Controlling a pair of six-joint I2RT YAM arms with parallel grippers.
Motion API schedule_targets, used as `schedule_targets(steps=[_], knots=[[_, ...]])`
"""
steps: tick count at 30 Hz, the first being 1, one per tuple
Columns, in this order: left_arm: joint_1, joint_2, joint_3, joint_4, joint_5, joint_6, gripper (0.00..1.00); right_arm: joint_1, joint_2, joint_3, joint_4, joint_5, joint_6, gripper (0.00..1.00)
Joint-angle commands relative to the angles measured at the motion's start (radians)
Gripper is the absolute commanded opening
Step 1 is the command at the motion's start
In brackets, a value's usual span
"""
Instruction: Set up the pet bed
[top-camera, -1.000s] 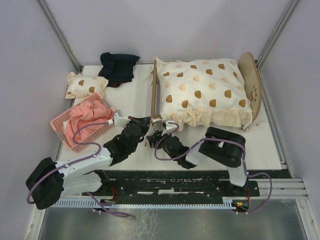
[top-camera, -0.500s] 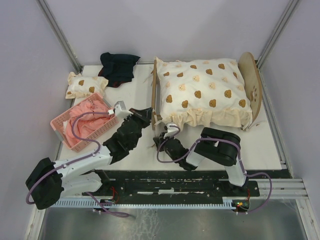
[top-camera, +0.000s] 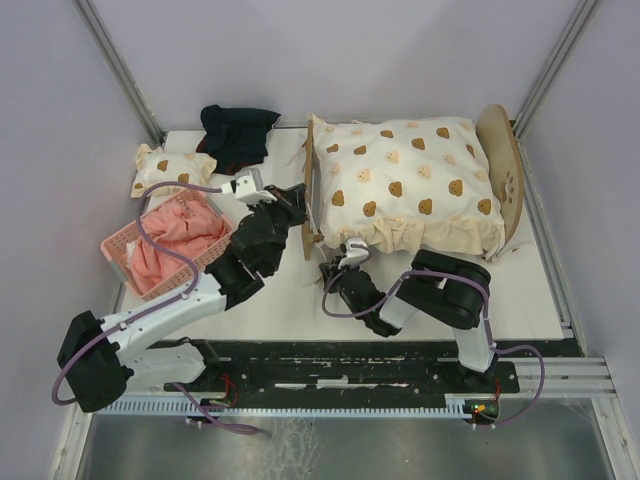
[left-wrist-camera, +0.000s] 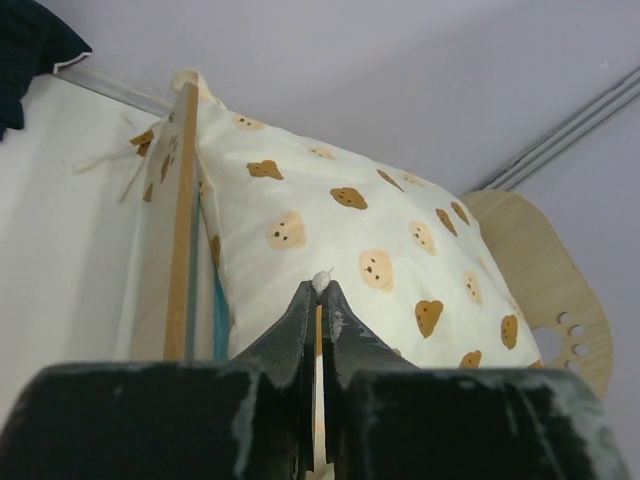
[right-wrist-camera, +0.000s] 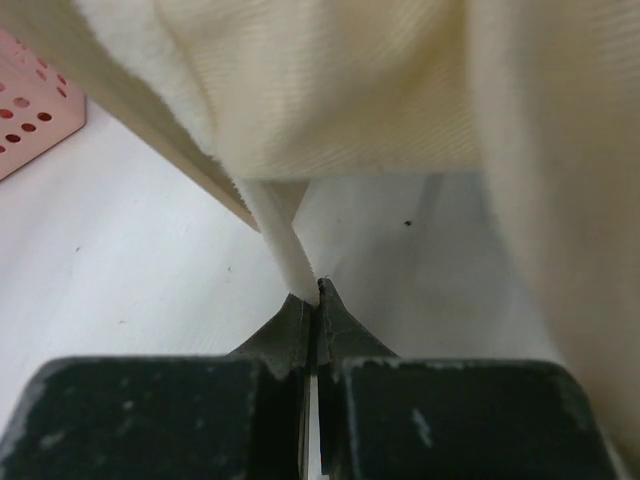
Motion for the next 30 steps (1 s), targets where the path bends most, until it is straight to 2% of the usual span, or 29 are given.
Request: schedule_targets(steps=[1,8,18,23,24,28,29,30], knots=[[0.015,0.008,0.063,0.012,-0.075,0.174,0.03,-0.025,-0.028,-0.008,0.003,0.008,-0.002,0.02],[0.073,-0.005,0.105,-0.069,-0.076,0.182,0.03,-0.028,0.049,-0.019,0.022,0.033,0.07,0.02],[0.161,-0.027,0.143,-0.12,0.015,0.187,0.03,-0.027,0.062,-0.006,0.02,0.053,0.02,0.02],[0.163,-0.094,0.034,-0.149,0.007,0.113,0.03,-0.026,0.019,-0.014,0.005,0.01,-0.059,0.02],[0.162,-0.116,-0.002,-0.157,0.005,0.086,0.03,-0.025,0.0,-0.025,-0.001,0.002,-0.079,0.04],[0.162,-0.204,-0.12,-0.209,0.0,-0.009,0.03,-0.024,-0.143,-0.076,-0.107,0.002,-0.129,0.3],[0.161,-0.222,-0.142,-0.229,0.0,-0.029,0.06,-0.024,-0.209,-0.084,-0.168,-0.001,-0.134,0.35],[0.162,-0.241,-0.164,-0.234,0.005,-0.036,0.14,-0.024,-0.264,-0.087,-0.24,-0.004,-0.134,0.38]])
